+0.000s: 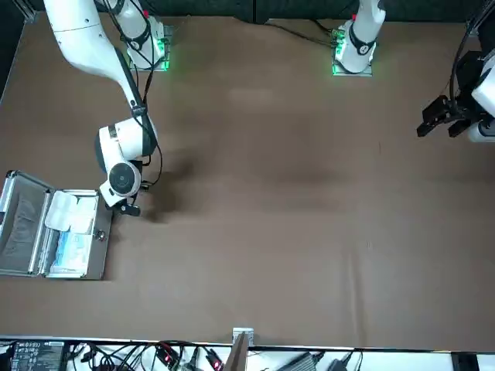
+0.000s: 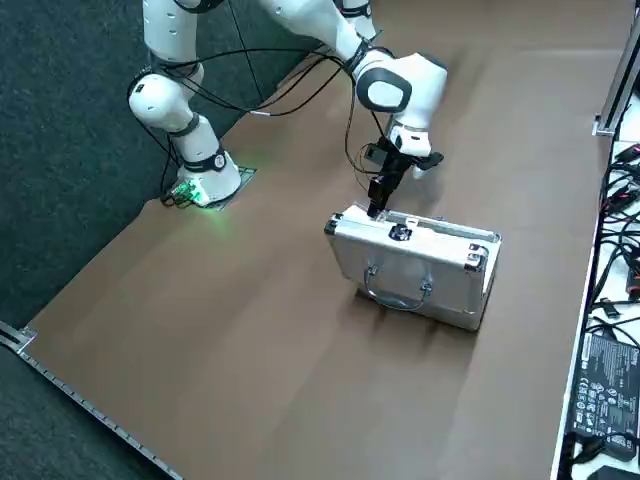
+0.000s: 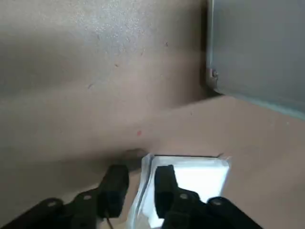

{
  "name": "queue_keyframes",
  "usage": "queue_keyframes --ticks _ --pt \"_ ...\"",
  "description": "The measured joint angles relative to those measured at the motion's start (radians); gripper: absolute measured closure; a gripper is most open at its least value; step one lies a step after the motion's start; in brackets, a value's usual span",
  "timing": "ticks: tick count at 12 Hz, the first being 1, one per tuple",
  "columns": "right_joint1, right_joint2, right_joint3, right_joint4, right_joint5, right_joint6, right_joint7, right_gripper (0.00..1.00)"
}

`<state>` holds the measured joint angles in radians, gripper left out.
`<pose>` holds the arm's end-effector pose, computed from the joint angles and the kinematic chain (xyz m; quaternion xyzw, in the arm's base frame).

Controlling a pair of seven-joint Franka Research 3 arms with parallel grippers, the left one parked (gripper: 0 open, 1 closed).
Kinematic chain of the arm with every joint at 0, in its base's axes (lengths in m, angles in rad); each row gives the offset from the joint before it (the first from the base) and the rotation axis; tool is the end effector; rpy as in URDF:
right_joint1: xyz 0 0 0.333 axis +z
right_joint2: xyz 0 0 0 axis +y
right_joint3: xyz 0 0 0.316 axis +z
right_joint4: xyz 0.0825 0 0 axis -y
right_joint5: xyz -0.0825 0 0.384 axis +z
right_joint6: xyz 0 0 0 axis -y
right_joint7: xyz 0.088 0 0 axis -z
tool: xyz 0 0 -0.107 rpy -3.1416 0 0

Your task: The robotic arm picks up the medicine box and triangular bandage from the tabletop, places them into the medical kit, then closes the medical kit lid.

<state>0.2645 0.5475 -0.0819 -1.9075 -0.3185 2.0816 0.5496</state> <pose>0.5804 0.0919 0.1867 0.9696 -0.0746 -0.1203 0.1997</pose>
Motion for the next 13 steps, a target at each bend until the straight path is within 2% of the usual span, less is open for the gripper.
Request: queue_keyframes --ticks 1,3,4,10,13 --pt "0.0 0.0 0.0 0.0 0.0 0.0 0.0 0.7" --pt "0.001 0.0 0.0 0.0 -0.002 0.0 0.0 0.74" --pt "0.001 0.0 0.0 0.0 -0.002 0.0 0.0 0.81" --pt "0.003 0.015 0.002 0.0 -0.008 -0.009 -0.001 0.89" --pt "0.005 0.015 0.002 0.017 -0.013 -0.049 -0.001 0.97"
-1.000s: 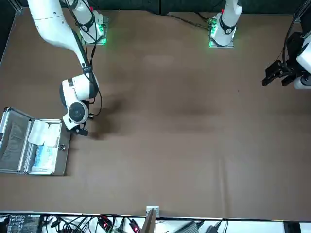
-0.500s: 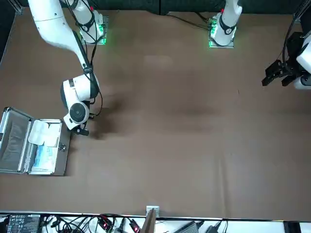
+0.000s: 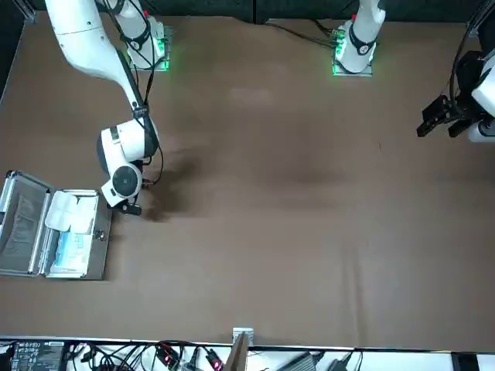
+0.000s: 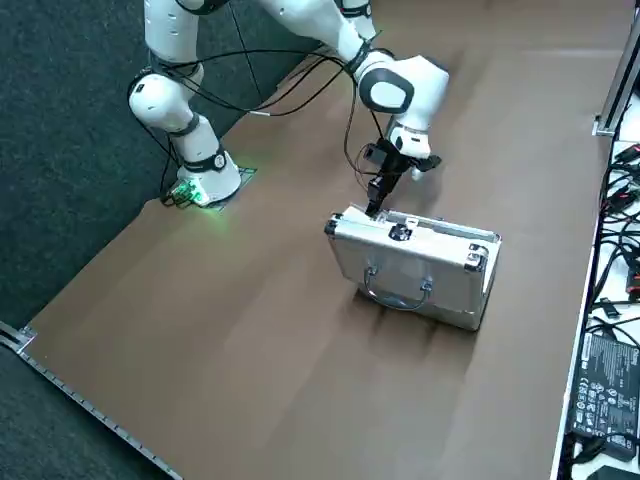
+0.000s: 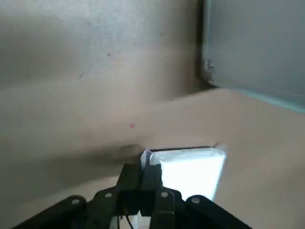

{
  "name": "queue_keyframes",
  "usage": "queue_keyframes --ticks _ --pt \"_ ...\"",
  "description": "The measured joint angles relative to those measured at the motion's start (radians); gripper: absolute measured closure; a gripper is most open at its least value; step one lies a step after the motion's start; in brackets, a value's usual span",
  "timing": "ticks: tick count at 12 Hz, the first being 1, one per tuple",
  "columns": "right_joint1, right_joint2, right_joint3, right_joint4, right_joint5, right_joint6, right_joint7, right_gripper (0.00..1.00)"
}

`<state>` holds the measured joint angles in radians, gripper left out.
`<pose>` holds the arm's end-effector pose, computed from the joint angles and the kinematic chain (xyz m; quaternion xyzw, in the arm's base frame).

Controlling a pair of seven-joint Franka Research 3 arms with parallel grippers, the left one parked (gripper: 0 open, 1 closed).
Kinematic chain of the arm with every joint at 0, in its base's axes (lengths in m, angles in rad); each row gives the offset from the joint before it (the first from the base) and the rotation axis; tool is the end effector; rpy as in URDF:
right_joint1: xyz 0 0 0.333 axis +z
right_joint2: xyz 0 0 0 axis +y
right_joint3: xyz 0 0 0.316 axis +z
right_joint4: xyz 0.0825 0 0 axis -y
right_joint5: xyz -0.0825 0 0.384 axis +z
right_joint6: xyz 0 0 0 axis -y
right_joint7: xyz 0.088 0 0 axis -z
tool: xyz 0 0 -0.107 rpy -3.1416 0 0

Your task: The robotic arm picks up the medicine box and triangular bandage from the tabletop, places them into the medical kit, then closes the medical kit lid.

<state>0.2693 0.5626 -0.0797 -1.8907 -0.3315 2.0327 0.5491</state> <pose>0.5783 0.0930 0.1822 0.9643 -0.0694 -0.1380 0.2152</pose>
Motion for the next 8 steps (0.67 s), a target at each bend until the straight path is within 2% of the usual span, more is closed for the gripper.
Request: queue_keyframes --ticks 4,8 --pt "0.012 -0.006 0.002 0.085 0.0 -0.106 0.0 0.99" --pt "0.021 -0.034 0.005 0.215 0.004 -0.251 0.0 0.99"
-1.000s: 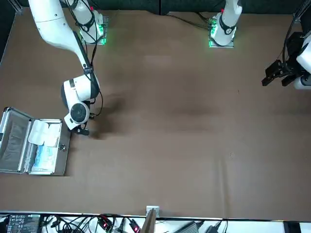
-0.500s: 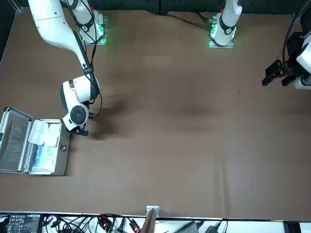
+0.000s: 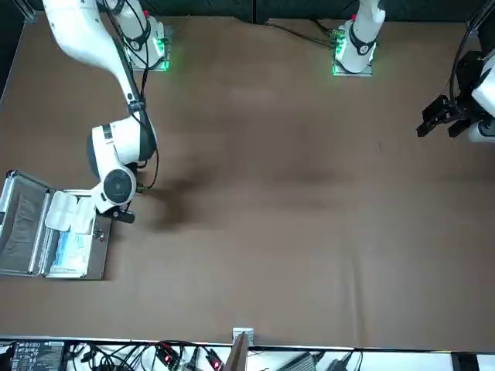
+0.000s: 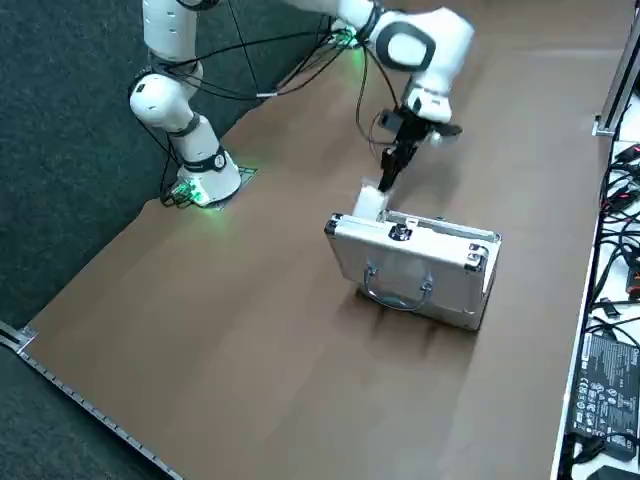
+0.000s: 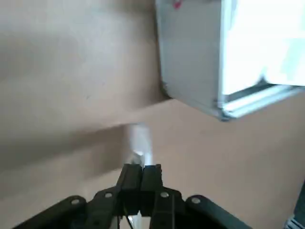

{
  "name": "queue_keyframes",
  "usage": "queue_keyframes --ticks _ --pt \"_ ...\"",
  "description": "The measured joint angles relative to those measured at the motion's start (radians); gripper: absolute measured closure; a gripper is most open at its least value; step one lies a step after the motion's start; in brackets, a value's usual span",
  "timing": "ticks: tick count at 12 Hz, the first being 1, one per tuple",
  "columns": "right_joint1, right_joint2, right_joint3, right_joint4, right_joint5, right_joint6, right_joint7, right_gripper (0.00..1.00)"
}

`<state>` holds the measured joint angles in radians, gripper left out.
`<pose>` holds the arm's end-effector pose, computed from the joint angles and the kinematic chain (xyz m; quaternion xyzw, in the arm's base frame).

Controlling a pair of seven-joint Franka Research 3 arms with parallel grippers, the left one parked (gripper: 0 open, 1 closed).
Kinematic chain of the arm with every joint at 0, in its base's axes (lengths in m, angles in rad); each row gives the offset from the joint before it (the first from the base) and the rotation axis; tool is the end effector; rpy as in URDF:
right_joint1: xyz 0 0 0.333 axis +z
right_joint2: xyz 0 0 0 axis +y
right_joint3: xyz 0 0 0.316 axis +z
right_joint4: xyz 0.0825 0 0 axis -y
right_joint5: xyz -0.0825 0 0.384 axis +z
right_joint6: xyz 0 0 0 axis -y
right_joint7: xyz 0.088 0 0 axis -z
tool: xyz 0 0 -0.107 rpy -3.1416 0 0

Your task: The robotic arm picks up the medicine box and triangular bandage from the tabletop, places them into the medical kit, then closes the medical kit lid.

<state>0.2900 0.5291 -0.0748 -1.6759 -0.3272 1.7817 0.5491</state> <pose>0.6188 0.1112 0.2749 0.9593 -0.0930 -0.1295 0.2329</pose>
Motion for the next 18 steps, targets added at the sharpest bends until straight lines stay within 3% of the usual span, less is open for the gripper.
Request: queue_keyframes --ticks 7,12,14,18 --pt "-0.009 -0.048 -0.008 0.23 0.009 -0.133 -0.001 0.99" --pt "-0.126 -0.05 -0.022 0.365 0.008 -0.131 -0.178 0.99" --pt "-0.193 -0.034 -0.022 0.394 -0.018 -0.048 -0.267 0.99" --pt "-0.206 0.022 -0.022 0.396 -0.077 0.08 -0.275 0.99"
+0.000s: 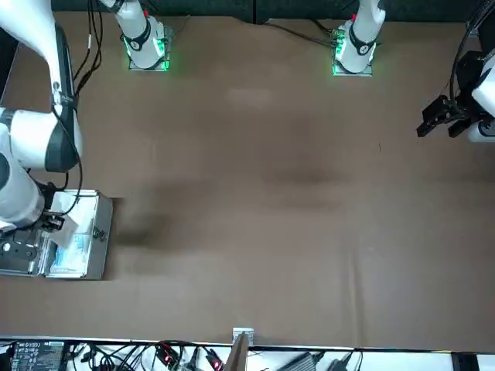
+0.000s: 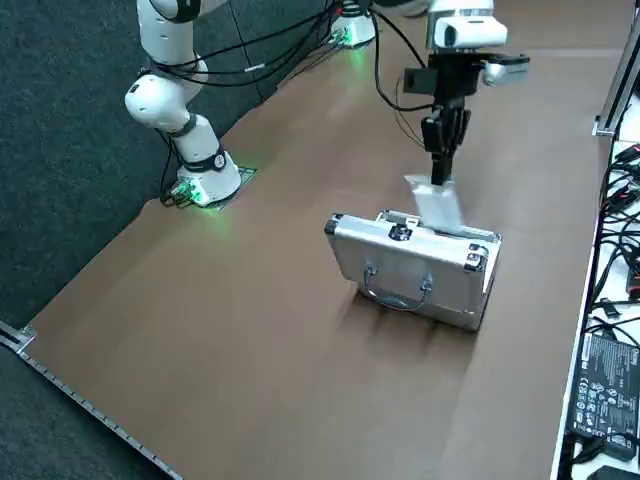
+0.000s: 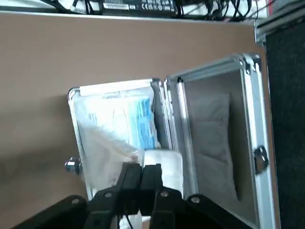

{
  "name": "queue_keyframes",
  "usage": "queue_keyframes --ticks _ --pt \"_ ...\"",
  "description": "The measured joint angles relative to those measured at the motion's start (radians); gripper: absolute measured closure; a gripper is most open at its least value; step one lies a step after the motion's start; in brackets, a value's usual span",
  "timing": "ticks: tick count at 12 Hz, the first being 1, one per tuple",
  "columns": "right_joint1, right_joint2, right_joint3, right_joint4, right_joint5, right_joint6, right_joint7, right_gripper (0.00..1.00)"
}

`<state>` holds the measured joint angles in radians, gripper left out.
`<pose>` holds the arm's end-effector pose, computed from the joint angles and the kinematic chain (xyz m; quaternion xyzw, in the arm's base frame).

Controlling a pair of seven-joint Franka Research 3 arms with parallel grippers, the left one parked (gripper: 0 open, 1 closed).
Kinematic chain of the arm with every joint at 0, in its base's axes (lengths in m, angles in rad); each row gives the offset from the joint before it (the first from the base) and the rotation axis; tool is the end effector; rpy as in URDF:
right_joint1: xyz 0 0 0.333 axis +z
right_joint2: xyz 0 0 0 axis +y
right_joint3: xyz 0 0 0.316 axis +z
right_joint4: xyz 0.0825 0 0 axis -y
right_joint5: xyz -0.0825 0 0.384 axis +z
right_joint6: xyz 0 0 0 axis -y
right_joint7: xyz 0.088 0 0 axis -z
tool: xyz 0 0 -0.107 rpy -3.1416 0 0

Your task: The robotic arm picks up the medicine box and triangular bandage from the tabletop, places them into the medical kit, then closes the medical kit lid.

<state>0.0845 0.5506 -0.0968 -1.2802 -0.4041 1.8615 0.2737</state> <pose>0.7206 -0.0234 0.4448 0.9728 -0.0777 0.0445 0.2138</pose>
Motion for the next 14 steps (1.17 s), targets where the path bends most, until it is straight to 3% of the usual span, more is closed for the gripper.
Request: queue_keyframes --ticks 14 --pt "-0.046 0.064 0.0 0.007 -0.067 0.112 -0.004 0.99"
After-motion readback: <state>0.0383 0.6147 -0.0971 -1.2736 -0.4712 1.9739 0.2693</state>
